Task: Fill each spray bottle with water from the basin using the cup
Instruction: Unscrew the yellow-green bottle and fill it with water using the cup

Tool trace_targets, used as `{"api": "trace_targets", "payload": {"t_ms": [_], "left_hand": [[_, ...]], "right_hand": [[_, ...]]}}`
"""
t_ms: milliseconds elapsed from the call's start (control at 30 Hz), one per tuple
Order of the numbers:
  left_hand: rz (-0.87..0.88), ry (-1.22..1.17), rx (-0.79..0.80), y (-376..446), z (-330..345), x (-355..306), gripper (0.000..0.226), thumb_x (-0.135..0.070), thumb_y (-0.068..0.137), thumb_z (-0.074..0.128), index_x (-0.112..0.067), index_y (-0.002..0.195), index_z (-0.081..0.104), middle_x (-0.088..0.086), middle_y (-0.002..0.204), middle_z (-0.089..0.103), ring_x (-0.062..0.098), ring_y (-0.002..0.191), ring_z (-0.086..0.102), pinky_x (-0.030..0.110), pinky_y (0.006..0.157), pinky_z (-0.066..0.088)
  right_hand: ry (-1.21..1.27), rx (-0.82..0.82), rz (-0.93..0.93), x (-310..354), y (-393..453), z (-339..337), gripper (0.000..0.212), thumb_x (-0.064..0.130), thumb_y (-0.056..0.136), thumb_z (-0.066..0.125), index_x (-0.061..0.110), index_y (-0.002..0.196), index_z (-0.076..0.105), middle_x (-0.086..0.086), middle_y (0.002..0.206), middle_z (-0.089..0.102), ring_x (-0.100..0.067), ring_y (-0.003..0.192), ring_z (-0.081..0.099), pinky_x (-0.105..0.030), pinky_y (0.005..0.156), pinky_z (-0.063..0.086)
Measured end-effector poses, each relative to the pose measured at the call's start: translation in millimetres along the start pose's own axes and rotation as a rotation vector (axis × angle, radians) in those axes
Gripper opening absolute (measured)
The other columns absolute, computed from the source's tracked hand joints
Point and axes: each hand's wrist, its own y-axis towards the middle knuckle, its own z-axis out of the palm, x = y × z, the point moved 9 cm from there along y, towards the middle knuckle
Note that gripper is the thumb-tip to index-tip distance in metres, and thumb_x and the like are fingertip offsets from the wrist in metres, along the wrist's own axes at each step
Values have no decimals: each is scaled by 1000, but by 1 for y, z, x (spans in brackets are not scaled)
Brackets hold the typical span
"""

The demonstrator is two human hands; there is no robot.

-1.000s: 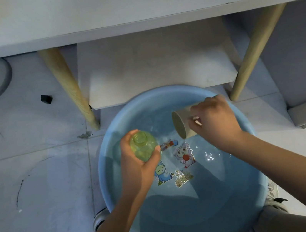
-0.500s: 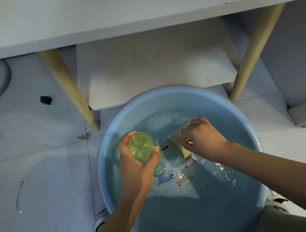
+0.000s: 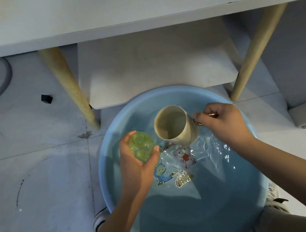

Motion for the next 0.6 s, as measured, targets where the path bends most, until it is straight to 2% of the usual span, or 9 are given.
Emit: {"api": "trace_targets", "payload": {"t_ms": [67,133,233,300,367,433,533,600], "left_hand": [[-6,9,-1,0,1,0,59,-15,73,79,-33,117,42,-12,108,57,-1,95,58,6,77,45],[-10,10,8,-1,2,0,59,-14,74,78,-32,116,42,-9,107,57,2,93,59,5,74,44],[8,33,32,-1,4,-1,57,-16,75,77,-31,117,41,-7,109,57,8,96,59,14,80,47],[36,52,42,-1,5,-3,58,-17,75,78,-31,117,41,-11,109,56,8,98,58,19,83,47],[54,66,46,-2,6,-6,60,-16,74,78,-32,117,40,-20,108,51,3,101,55,11,82,44],[65,70,55,-2,7,-10,62,-13,74,78,-31,117,38,-24,105,48,-4,100,53,4,78,42],[68,64,68,-2,9,-10,62,-12,74,78,-32,116,38,-24,104,49,-9,97,53,3,76,41],[76,70,64,-2,9,-9,62,-12,73,79,-31,116,39,-24,105,49,-8,98,53,2,77,40]], "right_hand": [[19,-21,-48,15,-3,-4,36,21,80,72,-3,59,54,4,47,39,-7,45,33,-18,44,26],[30,-39,-105,30,-6,-8,37,19,80,72,1,56,51,7,44,38,-7,44,33,-15,43,25],[33,-55,-217,53,-10,-14,39,20,79,74,9,53,48,8,44,42,-6,43,35,-11,44,25],[14,-65,-323,70,-15,-17,39,26,79,72,13,52,46,6,43,40,-5,45,38,-10,46,26],[-54,-82,-450,87,-21,-19,36,33,78,67,17,53,46,10,47,40,-5,52,42,-11,50,29],[-114,-107,-562,99,-26,-19,37,34,79,63,14,53,48,10,51,42,-9,57,42,-10,55,31],[-184,-157,-694,112,-32,-20,38,30,80,64,9,52,49,4,51,44,-9,59,37,-6,65,30],[-210,-180,-750,118,-36,-20,38,29,80,65,9,52,49,3,52,45,-8,59,36,-10,65,28]]}}
